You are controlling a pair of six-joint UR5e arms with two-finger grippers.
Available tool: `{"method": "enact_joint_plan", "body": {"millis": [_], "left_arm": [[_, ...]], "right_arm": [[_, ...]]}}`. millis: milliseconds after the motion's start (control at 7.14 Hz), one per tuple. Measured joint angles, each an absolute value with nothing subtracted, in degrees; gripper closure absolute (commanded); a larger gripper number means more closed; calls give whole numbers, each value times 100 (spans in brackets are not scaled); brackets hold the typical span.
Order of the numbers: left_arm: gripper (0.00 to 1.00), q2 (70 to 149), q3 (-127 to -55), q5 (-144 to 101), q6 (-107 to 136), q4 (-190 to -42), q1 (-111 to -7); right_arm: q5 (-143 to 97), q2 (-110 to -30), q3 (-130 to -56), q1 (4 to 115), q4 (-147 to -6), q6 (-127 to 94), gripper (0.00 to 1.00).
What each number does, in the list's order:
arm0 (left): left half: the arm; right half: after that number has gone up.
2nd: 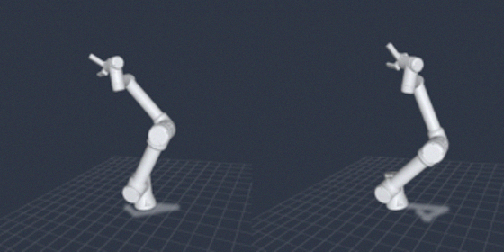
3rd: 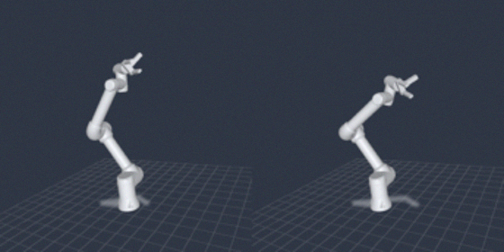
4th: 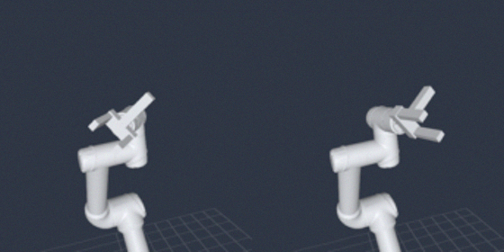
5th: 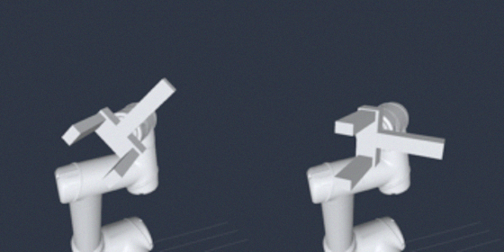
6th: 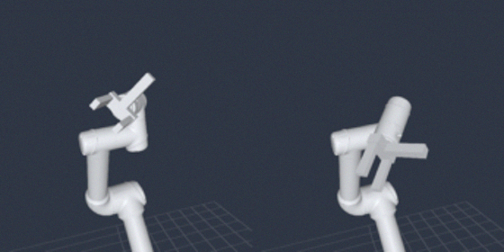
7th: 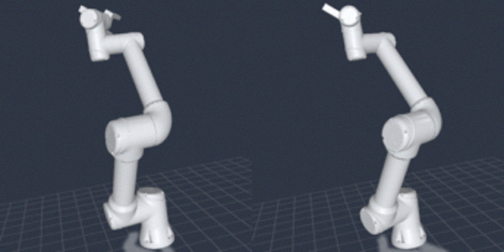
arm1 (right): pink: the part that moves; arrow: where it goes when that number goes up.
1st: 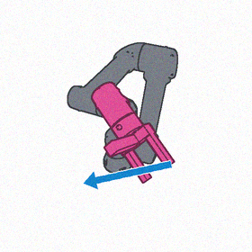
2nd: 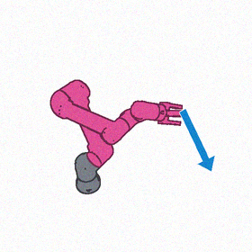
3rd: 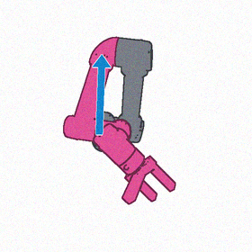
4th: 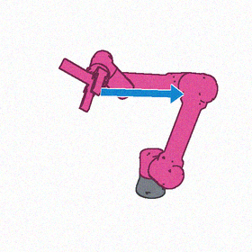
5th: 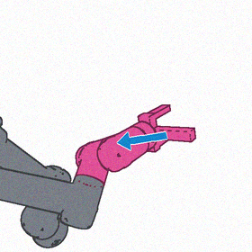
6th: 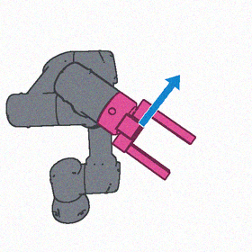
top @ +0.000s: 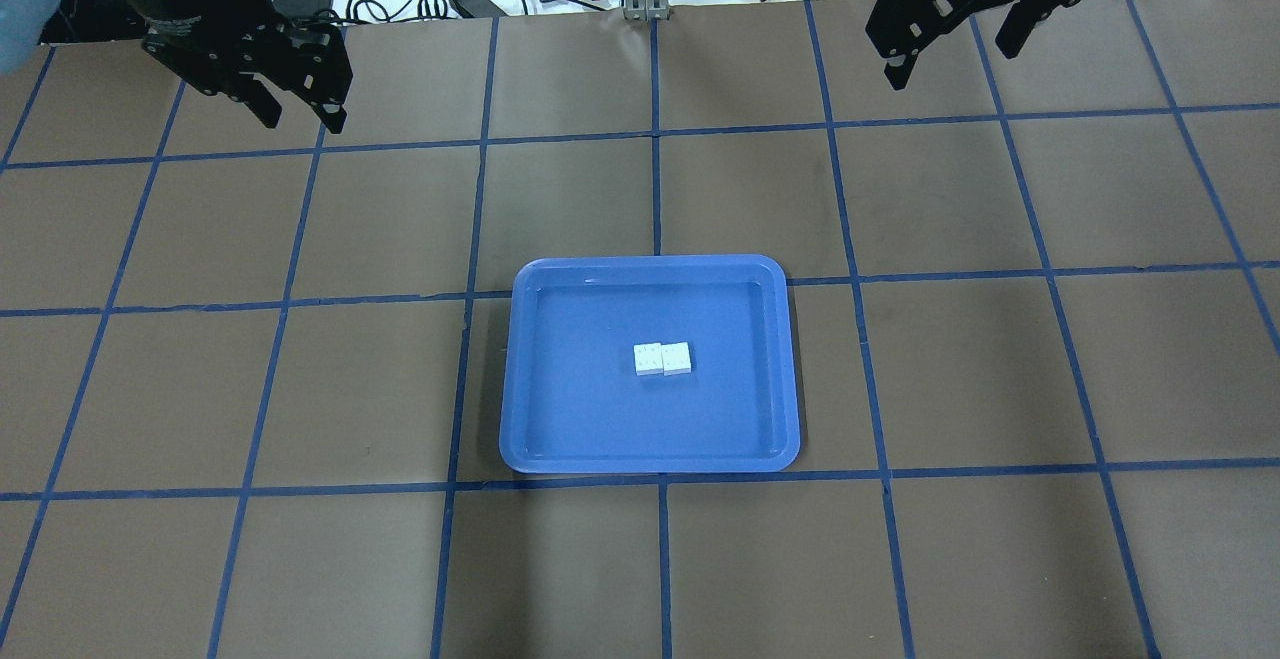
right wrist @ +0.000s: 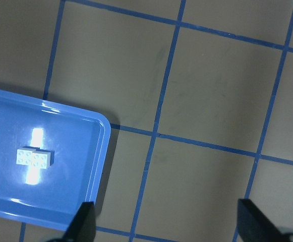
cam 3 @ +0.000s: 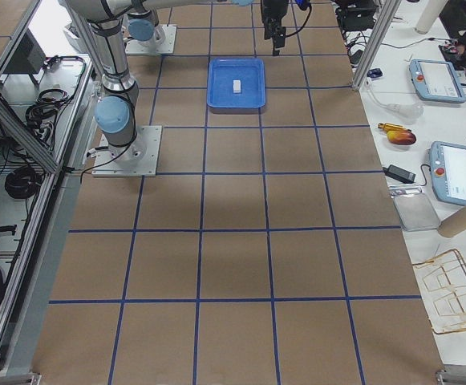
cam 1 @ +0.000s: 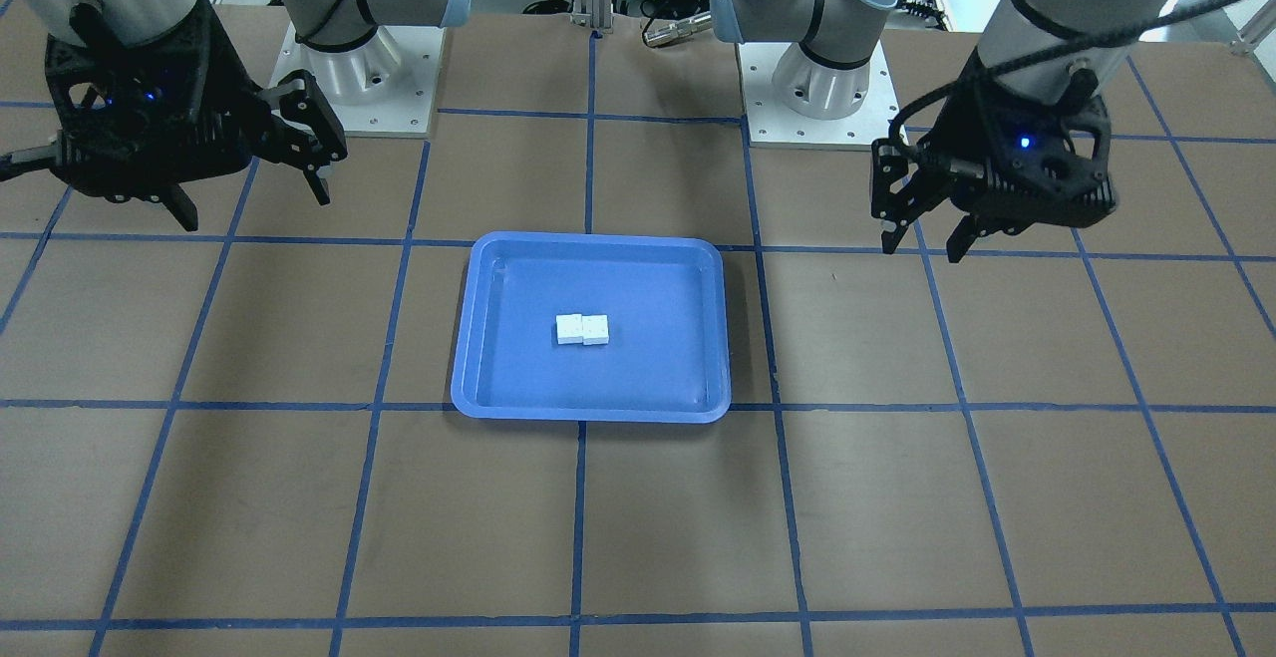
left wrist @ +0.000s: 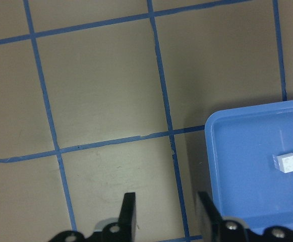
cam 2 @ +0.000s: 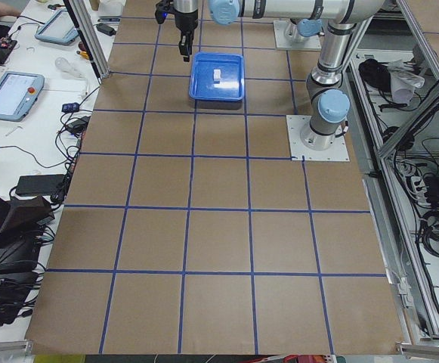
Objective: Assemble white blocks and place on blue tray
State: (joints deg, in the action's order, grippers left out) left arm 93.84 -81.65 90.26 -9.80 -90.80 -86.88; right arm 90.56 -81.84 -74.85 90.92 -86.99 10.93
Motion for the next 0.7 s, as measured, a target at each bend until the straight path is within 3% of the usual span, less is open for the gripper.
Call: {"method": "enact_joint_plan", "body": {"millis": [700], "left_arm": [[0, 9286, -8067, 9078, -828, -9289, -8974]], "right_arm": [[9010, -8110, -7473, 9092, -9041, 688, 0]]}}
